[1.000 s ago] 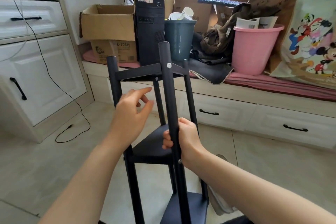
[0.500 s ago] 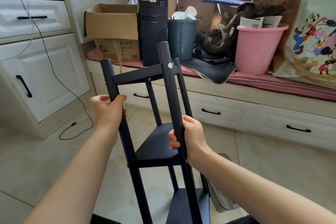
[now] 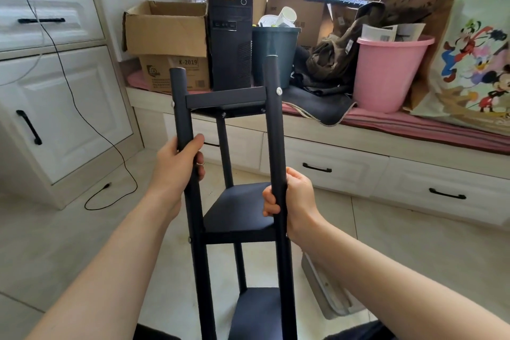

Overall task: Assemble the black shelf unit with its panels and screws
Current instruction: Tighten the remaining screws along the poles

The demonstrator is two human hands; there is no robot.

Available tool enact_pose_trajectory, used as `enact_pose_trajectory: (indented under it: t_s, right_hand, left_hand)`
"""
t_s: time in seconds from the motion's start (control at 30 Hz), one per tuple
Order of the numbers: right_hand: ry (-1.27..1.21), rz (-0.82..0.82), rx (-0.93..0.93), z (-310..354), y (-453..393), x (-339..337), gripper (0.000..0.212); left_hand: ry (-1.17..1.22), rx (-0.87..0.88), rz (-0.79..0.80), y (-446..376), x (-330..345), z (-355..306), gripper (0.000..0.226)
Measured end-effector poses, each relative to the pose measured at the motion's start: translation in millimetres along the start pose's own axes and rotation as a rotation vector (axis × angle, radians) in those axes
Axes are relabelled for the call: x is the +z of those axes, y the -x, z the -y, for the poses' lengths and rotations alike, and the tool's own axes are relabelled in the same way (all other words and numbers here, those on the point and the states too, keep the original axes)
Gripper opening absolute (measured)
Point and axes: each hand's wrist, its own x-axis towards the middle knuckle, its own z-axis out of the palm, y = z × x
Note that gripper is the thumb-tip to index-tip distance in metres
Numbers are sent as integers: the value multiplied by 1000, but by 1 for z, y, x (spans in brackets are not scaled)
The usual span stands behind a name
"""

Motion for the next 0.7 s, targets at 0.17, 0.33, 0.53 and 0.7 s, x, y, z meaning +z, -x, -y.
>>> enact_pose_trajectory:
  t_s: [0.17, 0.33, 0.53, 0.7]
  right_hand:
    - [14, -42, 8, -4, -8, -9, 31]
    - [19, -57, 14, -7, -10, -13, 29]
    - [14, -83, -7, -9, -10, -15, 30]
    - [21, -122, -52, -11, -11, -15, 32]
  left_hand:
    - [18, 85, 94, 9, 5, -1, 15]
    - [51, 102, 136, 11, 10, 1, 15]
    - [35, 130, 151, 13, 13, 3, 16]
    - [-17, 156, 202, 14, 12, 2, 15]
